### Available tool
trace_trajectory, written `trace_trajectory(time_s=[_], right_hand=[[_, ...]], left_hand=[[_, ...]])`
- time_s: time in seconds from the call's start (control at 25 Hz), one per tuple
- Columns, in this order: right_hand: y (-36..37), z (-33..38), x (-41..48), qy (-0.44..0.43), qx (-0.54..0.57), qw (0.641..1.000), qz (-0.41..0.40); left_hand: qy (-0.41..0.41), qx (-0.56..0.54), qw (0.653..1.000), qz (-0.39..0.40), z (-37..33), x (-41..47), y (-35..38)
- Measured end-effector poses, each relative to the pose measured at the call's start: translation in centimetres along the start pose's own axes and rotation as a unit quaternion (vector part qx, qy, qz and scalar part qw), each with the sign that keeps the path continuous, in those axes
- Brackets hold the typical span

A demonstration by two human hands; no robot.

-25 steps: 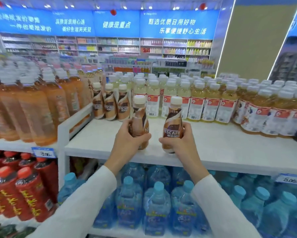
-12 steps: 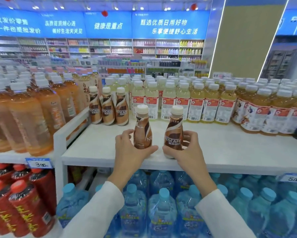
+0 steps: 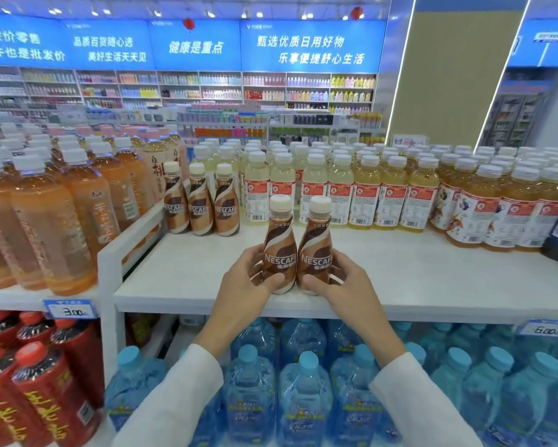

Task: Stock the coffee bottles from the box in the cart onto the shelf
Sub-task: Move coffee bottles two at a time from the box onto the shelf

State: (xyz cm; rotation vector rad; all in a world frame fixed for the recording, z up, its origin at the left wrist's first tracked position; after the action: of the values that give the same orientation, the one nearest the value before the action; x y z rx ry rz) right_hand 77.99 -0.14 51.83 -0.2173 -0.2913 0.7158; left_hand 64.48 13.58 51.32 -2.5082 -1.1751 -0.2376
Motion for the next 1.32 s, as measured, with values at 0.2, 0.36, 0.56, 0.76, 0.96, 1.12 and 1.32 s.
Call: trace_trajectory(time_s=[0.2, 0.36, 0.56, 0.76, 0.96, 1.12, 1.32], right_hand=[[0.6, 0.0, -1.3, -0.012, -0.001, 0.997, -0.076], [2.0, 0.5, 0.8, -0.007, -0.030, 0.996, -0.086], [5.3, 1.3, 7.5, -0.012, -0.058, 0.996, -0.063], [7.7, 1.1, 12.3, 0.003, -0.036, 0.997, -0.075], [8.9, 0.4, 14.6, 0.011, -0.033, 0.996, -0.080], [9.1, -0.1, 15.4, -0.001, -0.034, 0.996, -0.085], [9.5, -0.7, 15.7, -0.012, -0.031, 0.995, -0.097]], left_hand=[[0.011, 0.072, 0.992, -0.103, -0.5, -1.2, 0.8], [-0.022, 0.077, 0.987, -0.136, -0.9, 0.7, 0.4], [-0.027, 0.108, 0.980, -0.164, 0.3, 7.1, -0.5], [-0.053, 0.110, 0.969, -0.215, 2.4, 11.4, -0.1], [-0.067, 0.096, 0.962, -0.246, 3.0, 12.7, 0.2], [-0.071, 0.105, 0.962, -0.240, 3.4, 13.5, 0.2], [-0.069, 0.110, 0.962, -0.241, 3.5, 13.9, 0.3]])
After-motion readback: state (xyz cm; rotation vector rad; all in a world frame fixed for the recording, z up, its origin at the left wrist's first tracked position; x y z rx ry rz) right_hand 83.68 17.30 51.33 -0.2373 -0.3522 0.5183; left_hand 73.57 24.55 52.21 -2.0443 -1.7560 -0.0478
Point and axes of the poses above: each hand's wrist, its own x-axis towards the middle knuckle, its own y-axis out of the palm, z = x × y, the point moved 3 cm from there along x, towards the middle knuckle, and after that the axes turned 3 degrees about y, right-handed, at the moved point
